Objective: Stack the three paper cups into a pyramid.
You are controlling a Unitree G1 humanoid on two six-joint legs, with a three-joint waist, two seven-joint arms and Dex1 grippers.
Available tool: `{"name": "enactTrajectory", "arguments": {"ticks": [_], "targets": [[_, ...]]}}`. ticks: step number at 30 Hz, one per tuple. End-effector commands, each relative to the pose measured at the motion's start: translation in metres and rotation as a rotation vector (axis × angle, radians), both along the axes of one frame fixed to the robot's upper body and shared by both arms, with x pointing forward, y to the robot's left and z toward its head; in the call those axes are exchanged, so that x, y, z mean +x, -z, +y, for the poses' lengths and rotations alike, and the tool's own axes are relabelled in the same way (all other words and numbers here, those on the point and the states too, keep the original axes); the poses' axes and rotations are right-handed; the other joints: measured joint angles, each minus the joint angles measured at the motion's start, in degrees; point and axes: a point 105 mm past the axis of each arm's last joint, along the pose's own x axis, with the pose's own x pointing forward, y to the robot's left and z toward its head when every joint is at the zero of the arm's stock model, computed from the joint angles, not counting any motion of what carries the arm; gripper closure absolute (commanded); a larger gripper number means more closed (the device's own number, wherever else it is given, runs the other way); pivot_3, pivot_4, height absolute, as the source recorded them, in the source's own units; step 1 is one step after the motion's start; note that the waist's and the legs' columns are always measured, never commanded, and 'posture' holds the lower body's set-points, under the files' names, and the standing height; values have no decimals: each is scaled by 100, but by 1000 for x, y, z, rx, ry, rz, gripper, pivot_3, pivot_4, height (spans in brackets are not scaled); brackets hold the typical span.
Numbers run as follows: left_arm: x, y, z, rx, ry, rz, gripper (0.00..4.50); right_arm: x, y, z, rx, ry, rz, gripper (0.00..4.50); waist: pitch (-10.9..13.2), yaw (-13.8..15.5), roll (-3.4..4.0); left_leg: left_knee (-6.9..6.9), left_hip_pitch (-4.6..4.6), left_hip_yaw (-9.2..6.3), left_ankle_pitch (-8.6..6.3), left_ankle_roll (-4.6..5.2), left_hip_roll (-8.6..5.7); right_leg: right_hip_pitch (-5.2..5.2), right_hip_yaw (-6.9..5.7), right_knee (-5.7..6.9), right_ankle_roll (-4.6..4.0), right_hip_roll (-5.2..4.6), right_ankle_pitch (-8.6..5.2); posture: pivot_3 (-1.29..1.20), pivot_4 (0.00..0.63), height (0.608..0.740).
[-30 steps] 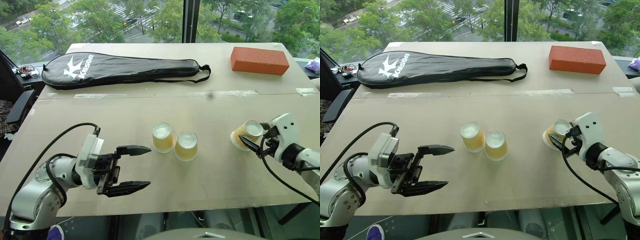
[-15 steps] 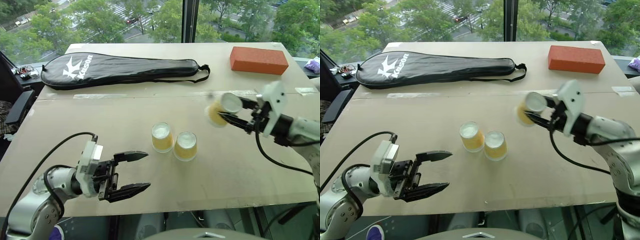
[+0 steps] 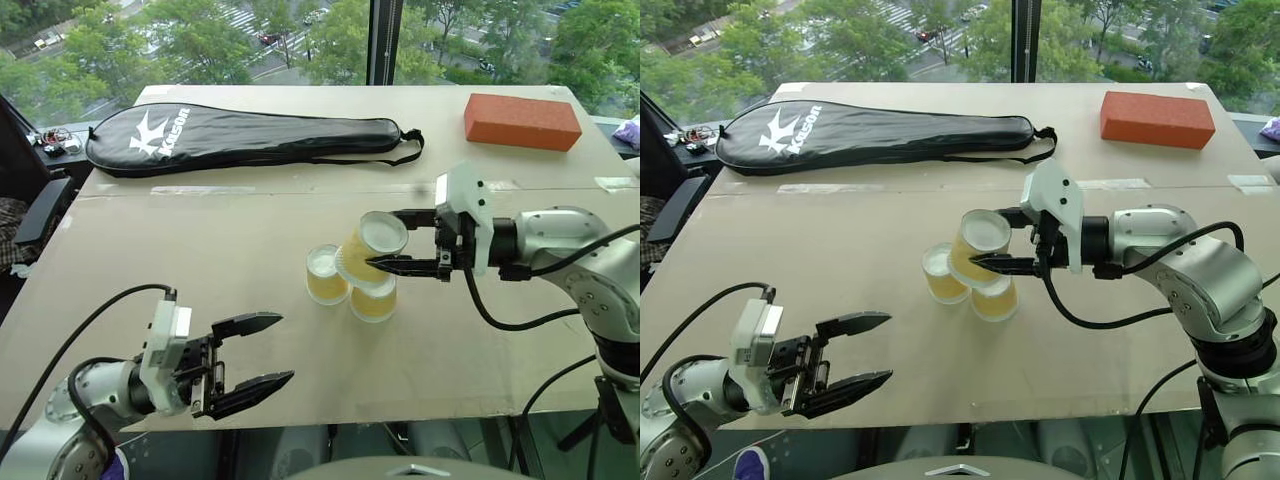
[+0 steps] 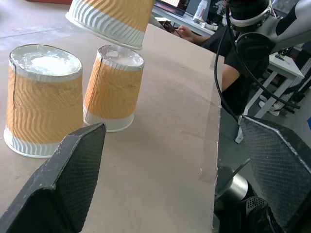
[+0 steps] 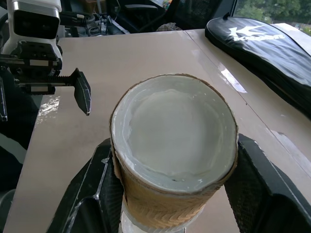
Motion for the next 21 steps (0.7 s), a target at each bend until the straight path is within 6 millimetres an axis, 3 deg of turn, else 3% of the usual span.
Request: {"name": "enactTrajectory", "arguments": {"ticks": [1, 10, 14, 15, 21], "targets": [[-2, -10, -2, 1, -10, -62, 0, -2, -2, 7, -3, -31, -58, 2408, 0, 0, 0, 0, 0, -1, 0, 0, 0, 0, -1, 1, 0, 1, 0, 0, 150, 740], [-2, -8, -3, -6, -27, -69, 0, 10, 11, 18, -31, -22, -39, 2408, -2, -10, -2, 0, 2, 2, 0, 0, 0, 0, 1, 2, 0, 2, 0, 0, 150, 740], [-2, -8, -3, -8, -31, -72, 0, 15, 16, 16, -59, -8, -21, 465, -3, -8, -3, 0, 4, 1, 0, 0, 0, 1, 0, 3, -1, 2, 0, 0, 150, 740], [-2, -8, -3, -8, -31, -72, 0, 15, 15, 16, -60, -12, -28, 160, -1, -7, 0, 0, 4, 1, 0, 0, 0, 1, 0, 3, -1, 2, 0, 0, 150, 740], [-3, -5, -3, -20, -48, -51, 0, 10, -4, 7, 14, 2, -86, 67, -1, -2, -1, -1, 2, 0, 0, 0, 0, 0, 0, 2, -1, 1, 0, 0, 150, 740]]}}
